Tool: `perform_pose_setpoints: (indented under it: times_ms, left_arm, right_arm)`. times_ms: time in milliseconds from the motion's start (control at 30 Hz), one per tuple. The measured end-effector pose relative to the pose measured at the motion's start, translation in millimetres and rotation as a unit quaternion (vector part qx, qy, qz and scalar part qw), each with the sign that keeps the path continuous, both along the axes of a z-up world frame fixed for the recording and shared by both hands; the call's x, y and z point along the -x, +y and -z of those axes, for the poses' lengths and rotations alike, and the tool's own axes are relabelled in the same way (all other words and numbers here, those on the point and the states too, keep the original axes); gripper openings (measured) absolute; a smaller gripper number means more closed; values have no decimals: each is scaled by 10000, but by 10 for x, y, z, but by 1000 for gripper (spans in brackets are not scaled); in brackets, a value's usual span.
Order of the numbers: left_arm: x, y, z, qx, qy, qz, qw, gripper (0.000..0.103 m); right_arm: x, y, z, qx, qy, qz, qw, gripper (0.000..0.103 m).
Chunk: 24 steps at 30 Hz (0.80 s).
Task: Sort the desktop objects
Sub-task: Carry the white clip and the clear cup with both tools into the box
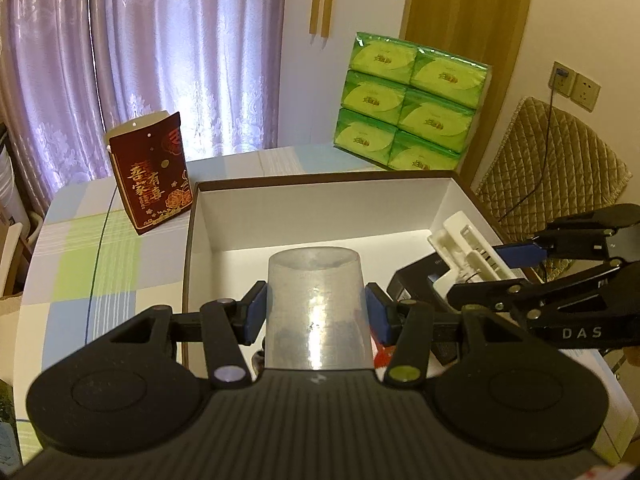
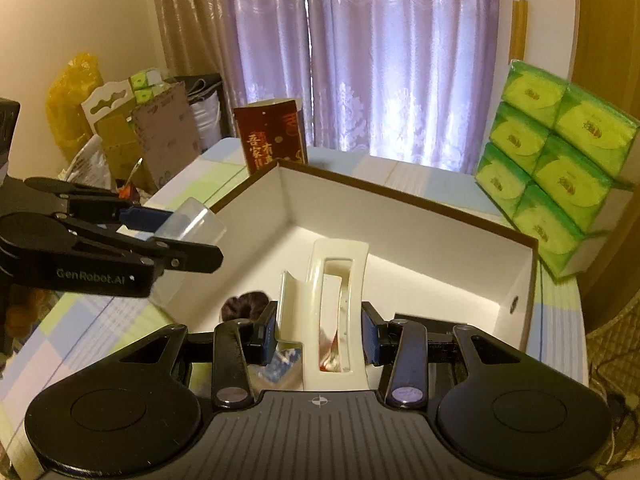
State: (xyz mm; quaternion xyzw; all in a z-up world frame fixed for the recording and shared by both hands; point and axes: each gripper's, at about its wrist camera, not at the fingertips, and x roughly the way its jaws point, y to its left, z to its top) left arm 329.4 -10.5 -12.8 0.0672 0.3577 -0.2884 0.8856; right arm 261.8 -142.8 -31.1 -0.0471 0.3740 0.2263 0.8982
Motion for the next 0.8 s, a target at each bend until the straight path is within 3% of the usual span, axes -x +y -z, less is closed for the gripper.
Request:
perform_pose_setpoints:
  times_ms: [367,800]
  left_arm:
    - [-645,-70,255,-133,337,-200,9991,47]
    - [-1137,-380,589,-414,622,-144,9971,47]
  right_arm:
    - [-553,28,172,-342,226,196,9990,38]
    - [-1232,-13,538,-253,763,551,9952,38]
